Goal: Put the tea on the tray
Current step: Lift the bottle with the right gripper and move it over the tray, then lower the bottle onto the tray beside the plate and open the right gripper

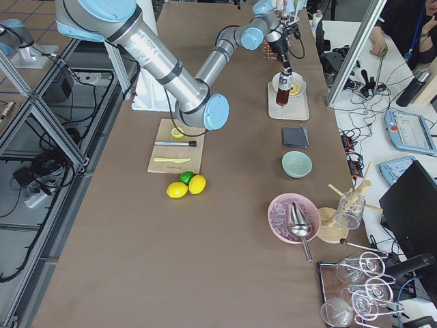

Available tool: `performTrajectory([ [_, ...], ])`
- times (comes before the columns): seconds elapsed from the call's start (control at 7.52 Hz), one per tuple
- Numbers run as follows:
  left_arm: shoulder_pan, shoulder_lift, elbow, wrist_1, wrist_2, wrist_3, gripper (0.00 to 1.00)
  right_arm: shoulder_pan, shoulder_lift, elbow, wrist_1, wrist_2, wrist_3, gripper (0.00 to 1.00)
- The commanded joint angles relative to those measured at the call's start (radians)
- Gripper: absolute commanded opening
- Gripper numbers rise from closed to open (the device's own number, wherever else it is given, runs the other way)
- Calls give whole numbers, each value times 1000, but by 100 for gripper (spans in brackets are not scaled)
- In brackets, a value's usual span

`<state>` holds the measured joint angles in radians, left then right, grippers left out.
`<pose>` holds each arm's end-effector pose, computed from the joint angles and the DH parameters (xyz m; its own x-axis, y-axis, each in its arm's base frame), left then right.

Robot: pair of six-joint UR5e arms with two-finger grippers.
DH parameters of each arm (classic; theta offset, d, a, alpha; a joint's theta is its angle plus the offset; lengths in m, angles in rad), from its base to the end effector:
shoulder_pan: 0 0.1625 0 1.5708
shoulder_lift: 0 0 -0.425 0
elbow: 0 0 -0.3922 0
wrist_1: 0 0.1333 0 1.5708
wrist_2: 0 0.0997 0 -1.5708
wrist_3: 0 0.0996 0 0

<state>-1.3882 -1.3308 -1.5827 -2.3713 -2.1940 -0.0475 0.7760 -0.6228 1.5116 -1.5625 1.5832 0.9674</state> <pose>0.0003 -0.4155 0.6780 0.7475 0.4186 -0.5158 -0.1173 0.8475 0.5178 -0.4303 -0.6073 0.0902 0.7601 -0.0490 0.6479 -0.3183 0.8412 0.4371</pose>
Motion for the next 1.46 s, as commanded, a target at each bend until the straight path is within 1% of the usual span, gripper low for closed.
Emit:
performTrajectory([
  [0.0, -2, 2, -8, -3, 0, 1, 100, 46, 46, -259, 226, 49, -4, 0],
  [0.13, -15, 2, -11, -3, -1, 0, 100, 51, 52, -296, 257, 67, -4, 0],
  [0.27, -15, 1, -13, -3, 0, 0, 100, 51, 52, -312, 277, 67, 0, 0],
  [0.93, -15, 1, -13, -3, -1, 1, 100, 43, 49, -315, 280, 70, -3, 0],
  [1.06, -17, 1, -13, -3, -1, 1, 100, 43, 46, -314, 280, 70, -6, 2],
  [1.2, -17, 1, -11, -3, 0, 1, 100, 39, 43, -312, 280, 64, -7, 77],
  [1.33, -17, 1, -11, -3, -1, 1, 100, 37, 46, -311, 280, 63, -6, 99],
])
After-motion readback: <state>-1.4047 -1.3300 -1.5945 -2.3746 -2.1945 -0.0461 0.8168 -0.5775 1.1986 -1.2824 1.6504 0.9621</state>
